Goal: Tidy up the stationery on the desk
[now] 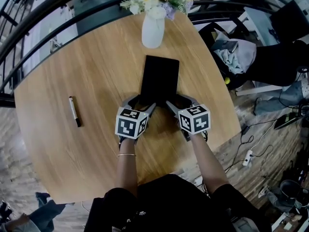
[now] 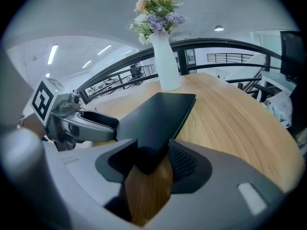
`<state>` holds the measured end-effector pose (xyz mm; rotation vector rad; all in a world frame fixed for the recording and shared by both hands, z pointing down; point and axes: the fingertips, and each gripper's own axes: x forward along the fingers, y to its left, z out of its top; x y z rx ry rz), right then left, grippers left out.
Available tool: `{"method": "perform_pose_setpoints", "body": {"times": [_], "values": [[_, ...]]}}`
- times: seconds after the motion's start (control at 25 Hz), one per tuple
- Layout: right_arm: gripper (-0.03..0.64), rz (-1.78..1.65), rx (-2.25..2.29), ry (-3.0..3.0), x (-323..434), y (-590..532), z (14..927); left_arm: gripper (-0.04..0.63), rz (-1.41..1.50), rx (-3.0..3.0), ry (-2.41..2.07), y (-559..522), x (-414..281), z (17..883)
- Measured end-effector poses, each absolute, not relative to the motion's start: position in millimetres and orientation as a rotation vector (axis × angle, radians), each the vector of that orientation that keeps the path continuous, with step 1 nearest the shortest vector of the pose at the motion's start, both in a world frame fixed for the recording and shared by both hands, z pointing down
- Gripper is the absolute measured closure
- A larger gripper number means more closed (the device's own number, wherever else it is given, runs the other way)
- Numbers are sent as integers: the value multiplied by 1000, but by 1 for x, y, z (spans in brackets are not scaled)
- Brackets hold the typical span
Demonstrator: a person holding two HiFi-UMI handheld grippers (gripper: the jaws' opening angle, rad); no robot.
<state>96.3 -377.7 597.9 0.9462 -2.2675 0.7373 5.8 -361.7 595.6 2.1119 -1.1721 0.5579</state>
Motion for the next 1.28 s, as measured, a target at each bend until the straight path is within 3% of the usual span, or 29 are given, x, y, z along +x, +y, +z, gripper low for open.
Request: {"method": "perform_pose_setpoints", "body": {"times": [1.28], "values": [[433, 640, 879, -2299, 76, -317, 589, 339, 602, 2002, -1210, -280, -11, 596]]}}
